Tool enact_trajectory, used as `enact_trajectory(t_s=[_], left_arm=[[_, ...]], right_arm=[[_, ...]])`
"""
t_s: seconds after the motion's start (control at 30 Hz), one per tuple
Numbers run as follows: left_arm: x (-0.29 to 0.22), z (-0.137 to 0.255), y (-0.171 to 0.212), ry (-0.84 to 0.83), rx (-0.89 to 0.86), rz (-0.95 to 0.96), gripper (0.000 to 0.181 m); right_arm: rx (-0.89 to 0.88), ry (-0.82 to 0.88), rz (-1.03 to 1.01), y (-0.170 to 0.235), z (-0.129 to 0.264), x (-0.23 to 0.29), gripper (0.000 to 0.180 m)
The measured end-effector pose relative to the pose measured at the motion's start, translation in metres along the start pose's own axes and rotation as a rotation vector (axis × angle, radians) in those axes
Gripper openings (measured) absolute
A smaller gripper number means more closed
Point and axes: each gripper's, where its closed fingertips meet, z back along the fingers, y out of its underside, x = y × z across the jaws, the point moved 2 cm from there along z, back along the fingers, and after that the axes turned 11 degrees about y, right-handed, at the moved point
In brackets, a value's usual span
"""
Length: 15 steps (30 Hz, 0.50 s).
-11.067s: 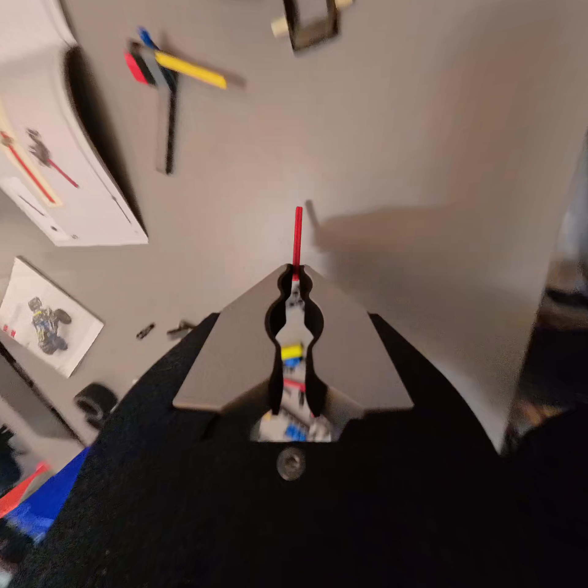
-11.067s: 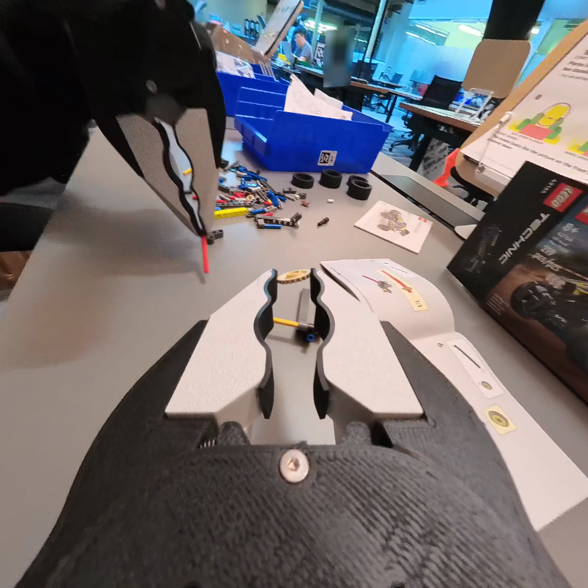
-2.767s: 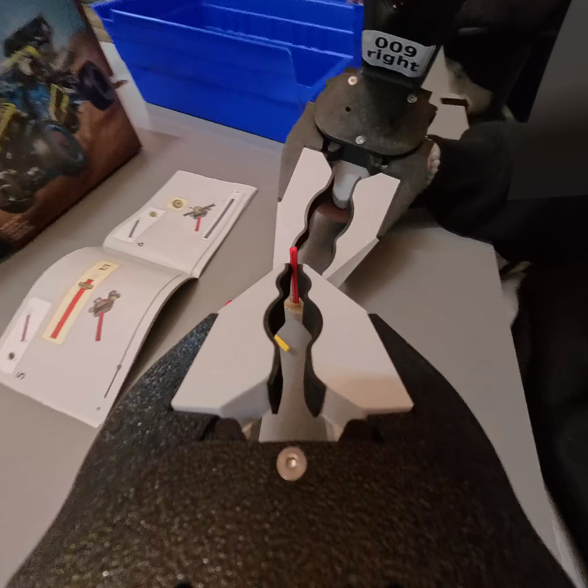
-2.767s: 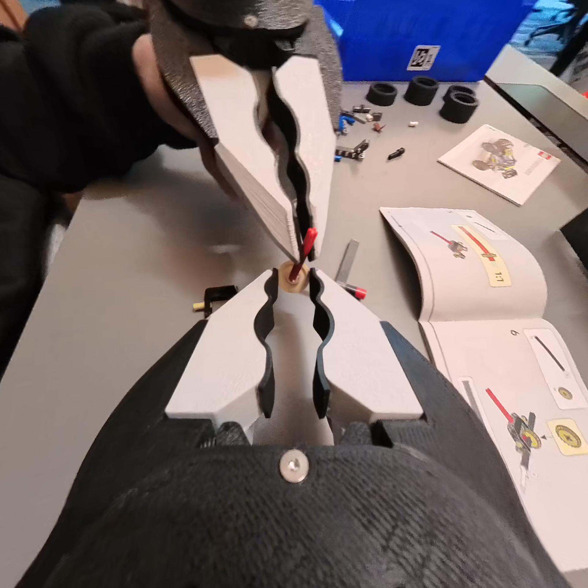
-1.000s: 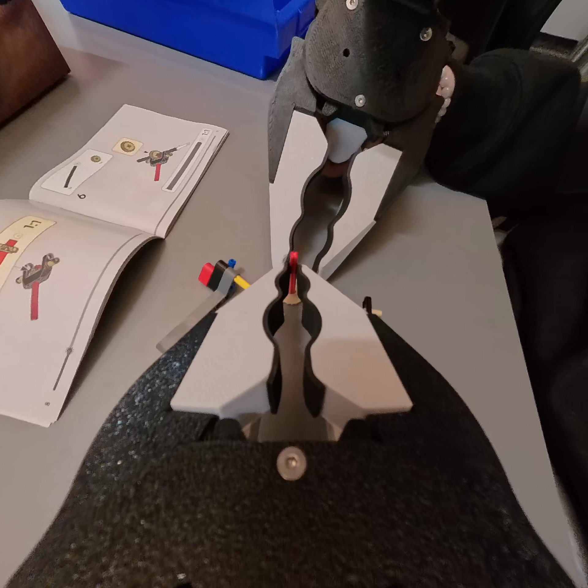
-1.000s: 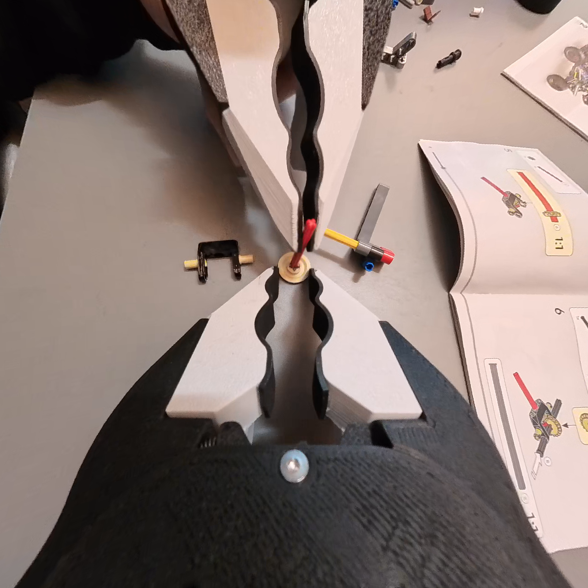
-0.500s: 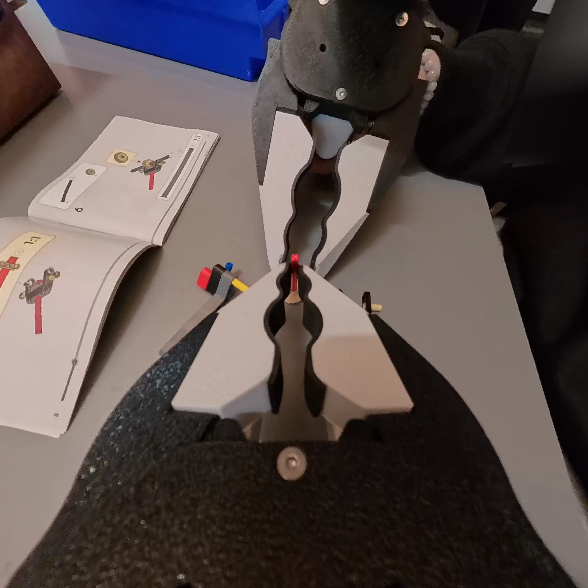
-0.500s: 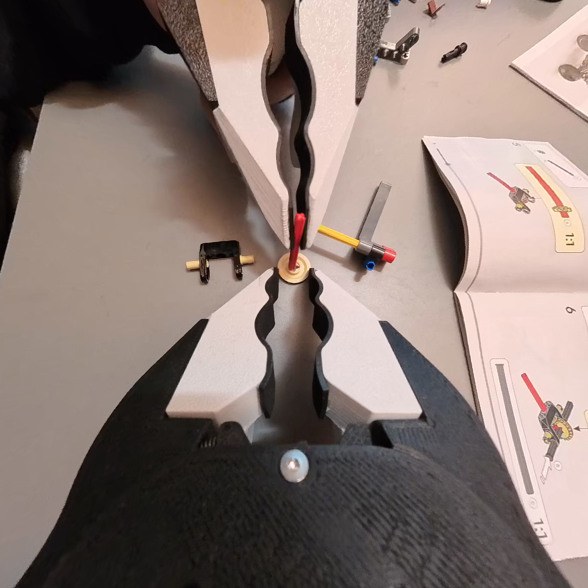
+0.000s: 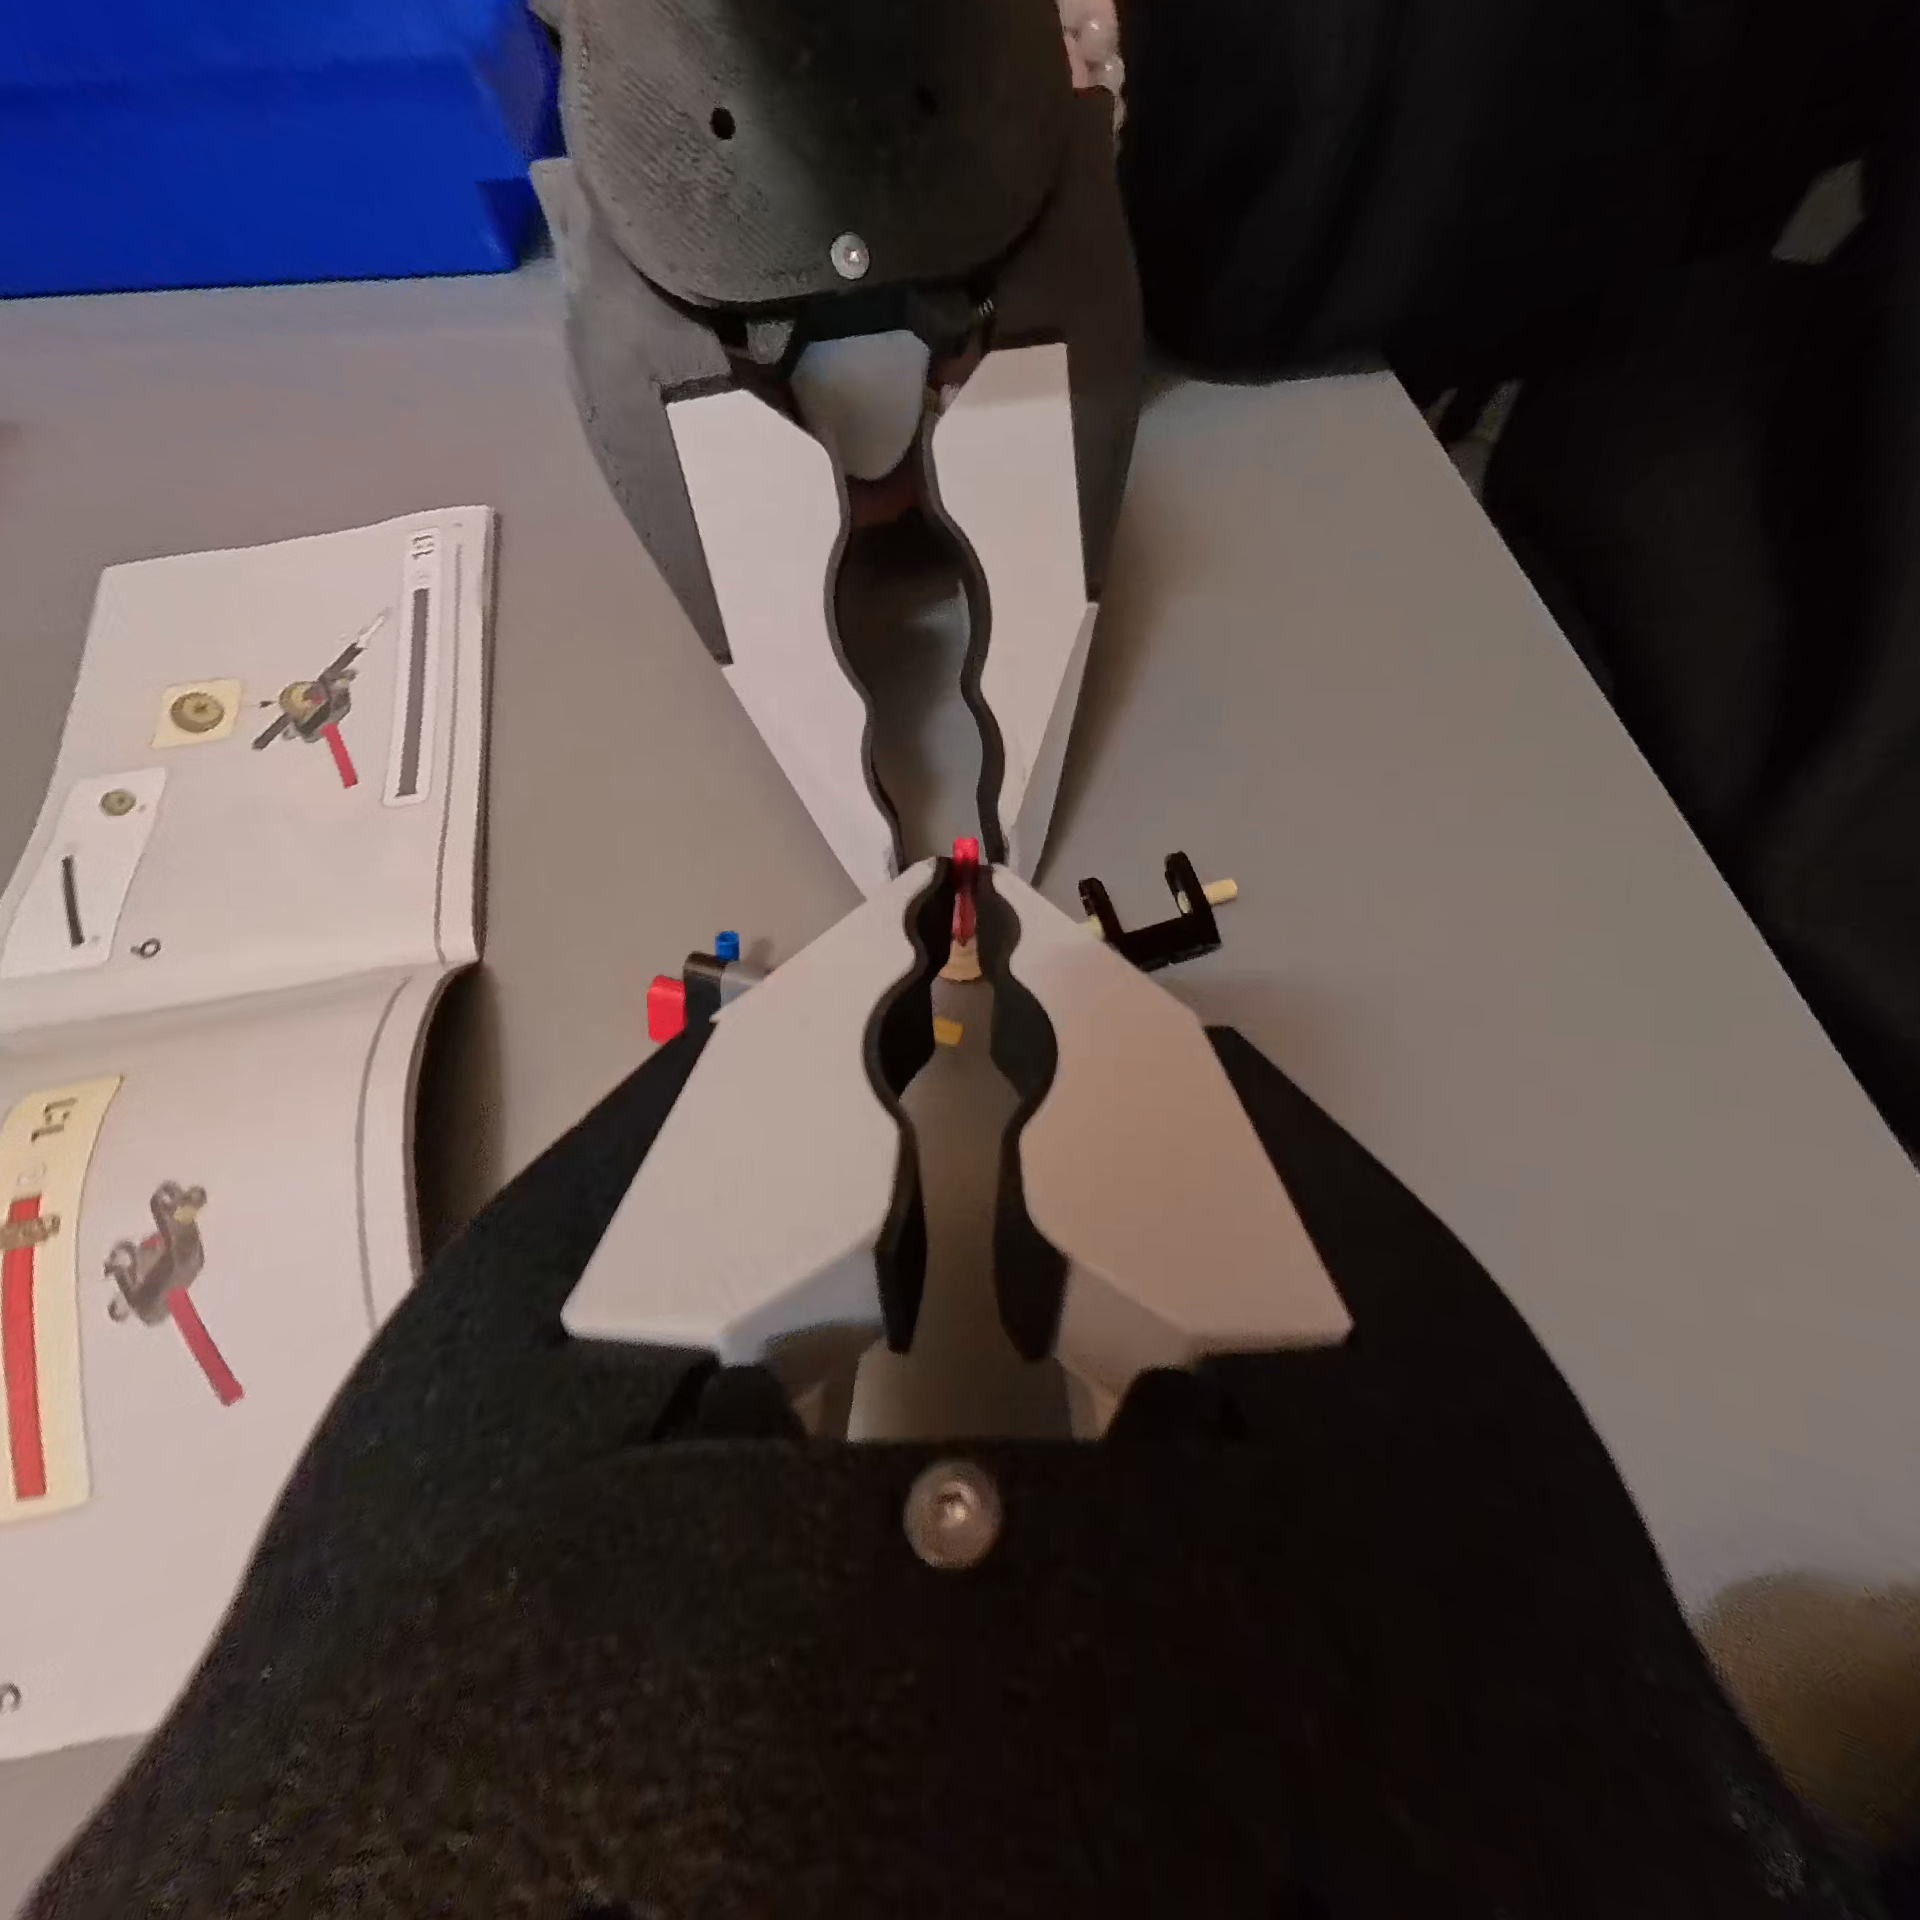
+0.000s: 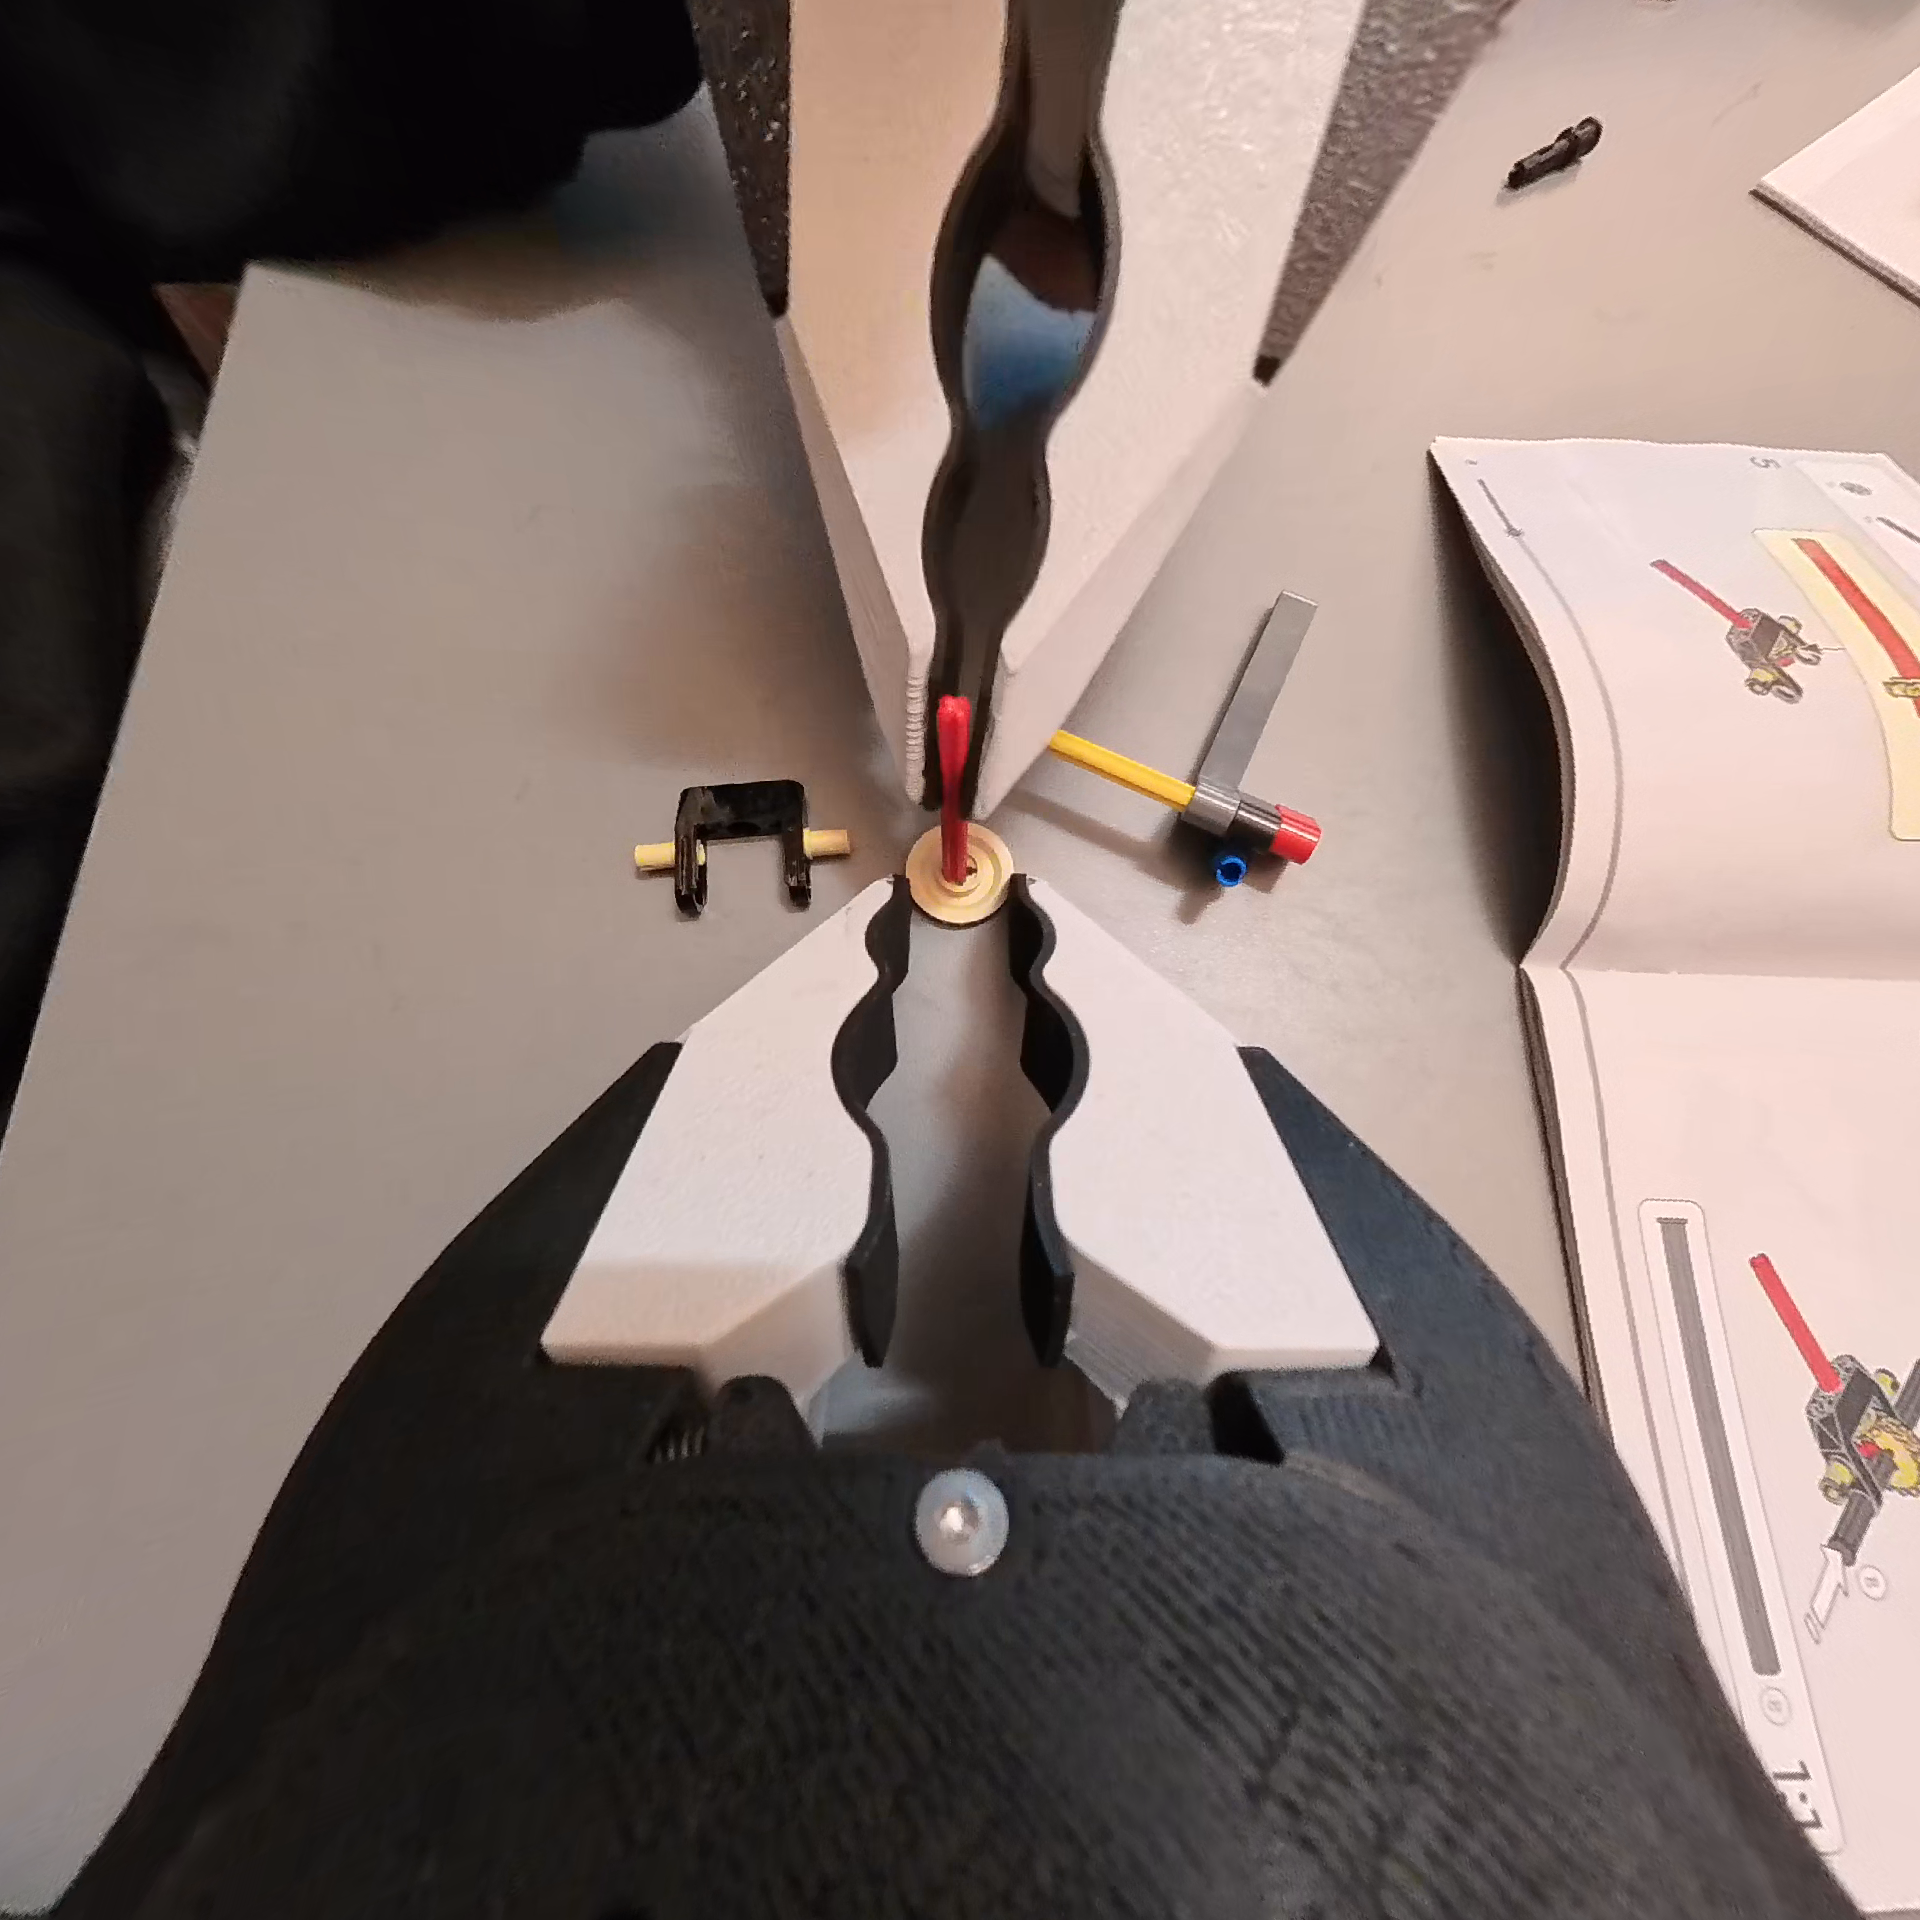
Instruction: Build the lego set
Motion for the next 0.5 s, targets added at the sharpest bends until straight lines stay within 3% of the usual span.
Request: enact_trajectory(t_s=[0.3, 0.5], left_arm=[[0.0016, -0.0014, -0.0011, 0.256, 0.115, -0.098, 0.002], [0.0015, -0.0059, -0.0016, 0.329, 0.156, -0.152, 0.001]], right_arm=[[0.002, -0.021, -0.008, 0.0000, 0.0002, 0.0012, 0.017], [0.002, -0.026, -0.007, 0.0000, 0.0003, 0.0017, 0.017]])
